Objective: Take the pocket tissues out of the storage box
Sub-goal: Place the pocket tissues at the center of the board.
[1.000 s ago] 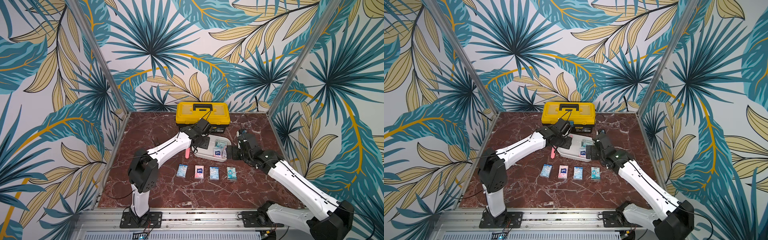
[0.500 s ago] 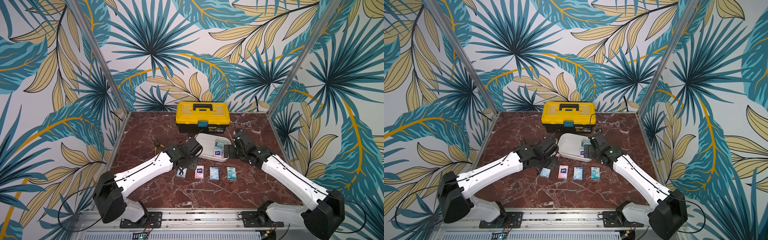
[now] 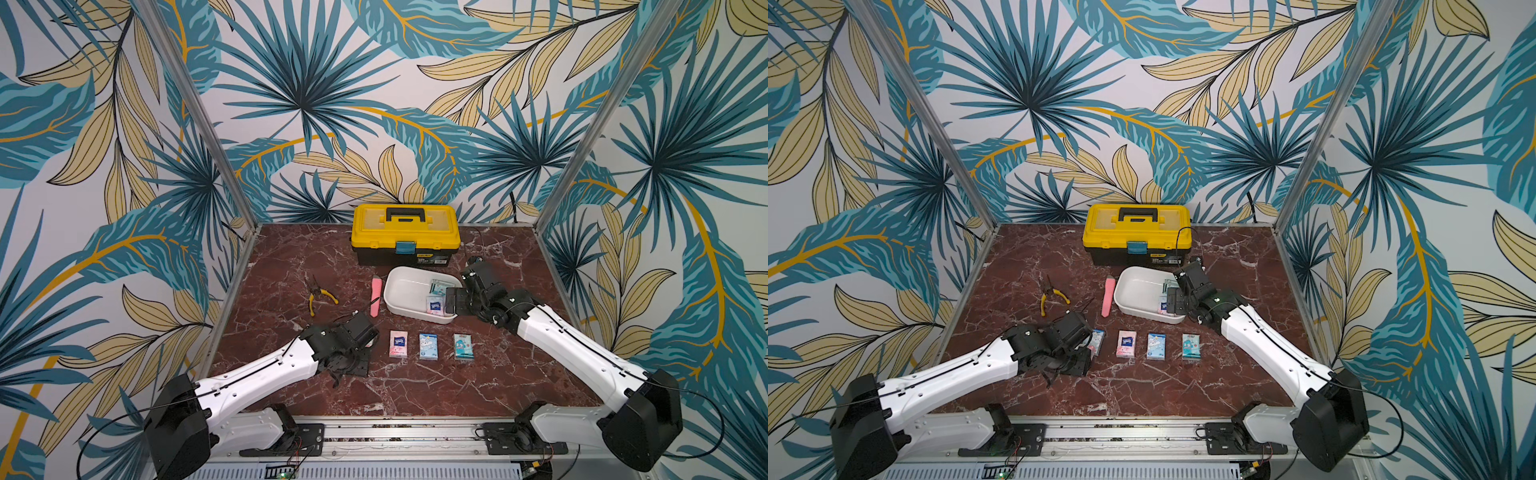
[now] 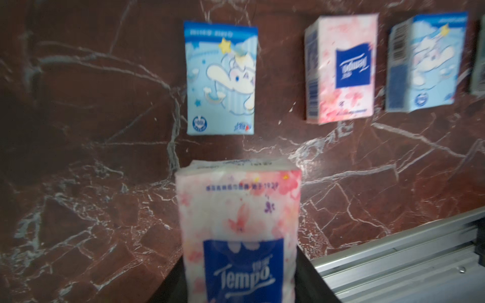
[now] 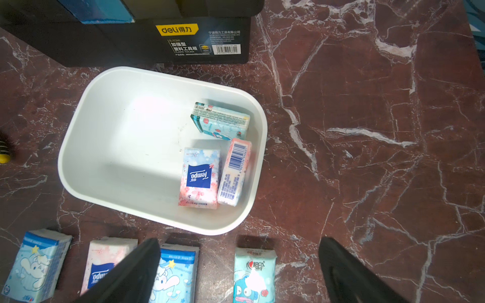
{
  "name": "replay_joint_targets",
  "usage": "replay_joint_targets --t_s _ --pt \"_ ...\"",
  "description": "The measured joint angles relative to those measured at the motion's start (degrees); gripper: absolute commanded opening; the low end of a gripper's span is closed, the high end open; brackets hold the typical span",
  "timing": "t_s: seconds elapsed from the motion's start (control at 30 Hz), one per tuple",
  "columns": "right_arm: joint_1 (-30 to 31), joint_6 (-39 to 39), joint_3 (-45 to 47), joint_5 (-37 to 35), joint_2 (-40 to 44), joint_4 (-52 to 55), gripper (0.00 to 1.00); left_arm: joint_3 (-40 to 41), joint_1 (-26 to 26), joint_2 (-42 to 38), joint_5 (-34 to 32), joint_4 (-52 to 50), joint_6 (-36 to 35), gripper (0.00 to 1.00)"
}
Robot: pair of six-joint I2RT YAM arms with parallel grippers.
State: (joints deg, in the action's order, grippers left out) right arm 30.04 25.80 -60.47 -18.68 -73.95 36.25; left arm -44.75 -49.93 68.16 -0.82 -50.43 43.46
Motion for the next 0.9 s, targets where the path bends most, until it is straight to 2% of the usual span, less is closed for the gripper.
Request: replay_joint_targets --t_s 0.2,0.57,0.9 --pt "0.0 1.1 0.1 -0.6 0.3 0.0 0.99 5.9 -1.4 1.8 2.3 4.3 2.2 0.52" --pt "0.0 1.9 1.8 -1.6 3.5 0.0 0.99 6.9 -4.5 9.2 1.8 10.9 3.8 0.55" --pt "0.0 1.8 1.8 -2.1 3.7 0.0 0.99 6.9 -6.2 9.8 -0.5 11.2 6.1 0.69"
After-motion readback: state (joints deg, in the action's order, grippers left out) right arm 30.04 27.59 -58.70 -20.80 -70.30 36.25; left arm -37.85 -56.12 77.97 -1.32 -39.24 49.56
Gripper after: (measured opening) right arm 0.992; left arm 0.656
